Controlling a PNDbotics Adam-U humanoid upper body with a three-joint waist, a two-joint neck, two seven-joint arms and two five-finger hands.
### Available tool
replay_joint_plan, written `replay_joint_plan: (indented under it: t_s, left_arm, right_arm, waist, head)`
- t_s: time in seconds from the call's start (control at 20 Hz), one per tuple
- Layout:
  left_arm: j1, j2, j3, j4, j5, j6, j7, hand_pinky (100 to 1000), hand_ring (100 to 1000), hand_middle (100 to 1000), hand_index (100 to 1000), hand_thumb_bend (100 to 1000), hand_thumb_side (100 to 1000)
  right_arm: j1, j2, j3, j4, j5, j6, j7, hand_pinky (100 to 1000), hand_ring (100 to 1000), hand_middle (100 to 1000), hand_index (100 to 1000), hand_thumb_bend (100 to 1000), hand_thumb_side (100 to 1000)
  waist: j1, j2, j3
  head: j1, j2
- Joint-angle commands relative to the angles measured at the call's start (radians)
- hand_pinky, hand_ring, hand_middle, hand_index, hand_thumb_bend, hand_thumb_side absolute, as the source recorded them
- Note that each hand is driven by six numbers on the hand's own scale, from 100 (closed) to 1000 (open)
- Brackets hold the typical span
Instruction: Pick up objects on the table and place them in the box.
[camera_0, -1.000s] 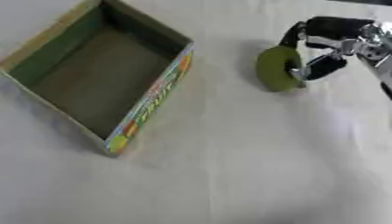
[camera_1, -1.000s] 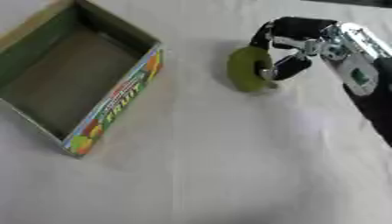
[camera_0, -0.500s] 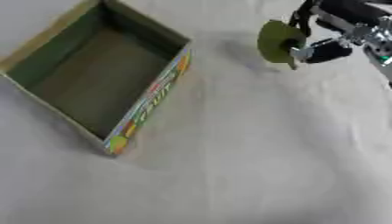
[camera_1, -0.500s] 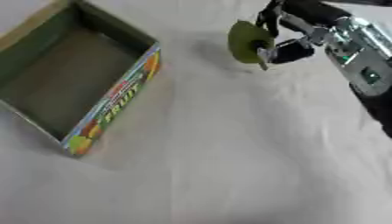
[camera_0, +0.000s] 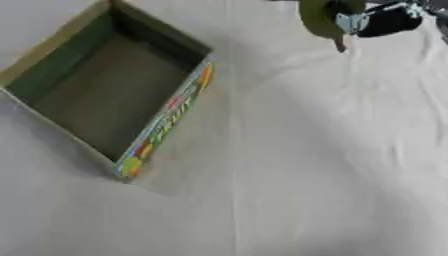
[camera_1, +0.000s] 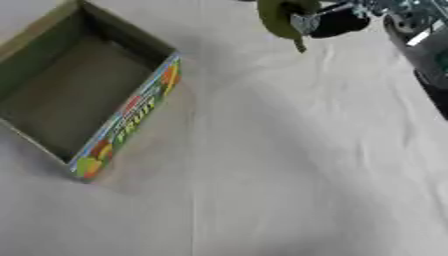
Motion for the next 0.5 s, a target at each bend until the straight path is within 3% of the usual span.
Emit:
replay_joint_plan:
  t_s: [0.05, 0.5]
  left_arm:
    - [-0.004, 0.036, -0.001, -0.019, 0.0, 0.0, 0.0, 593, 660, 616, 728, 100, 568]
    - [-0.007, 0.041, -0.008, -0.019, 0.004, -0.002, 0.001, 594, 659, 615, 728, 100, 568]
  right_arm:
    - [-0.061, -0.02, -0.003, -0.042, -0.005, -0.007, 0.011, 689, 476, 295, 416, 100, 227]
    - [-0.236, 0.12, 0.091, 0.006, 0.014, -0.057, 0.1, 687, 476, 301, 419, 100, 234]
  waist:
    - [0.003, -0.031, 0.0]
    - [-0.003, -0.043, 0.018]
  head:
    - [-0.004, 0.004]
    - [-0.025, 0.01]
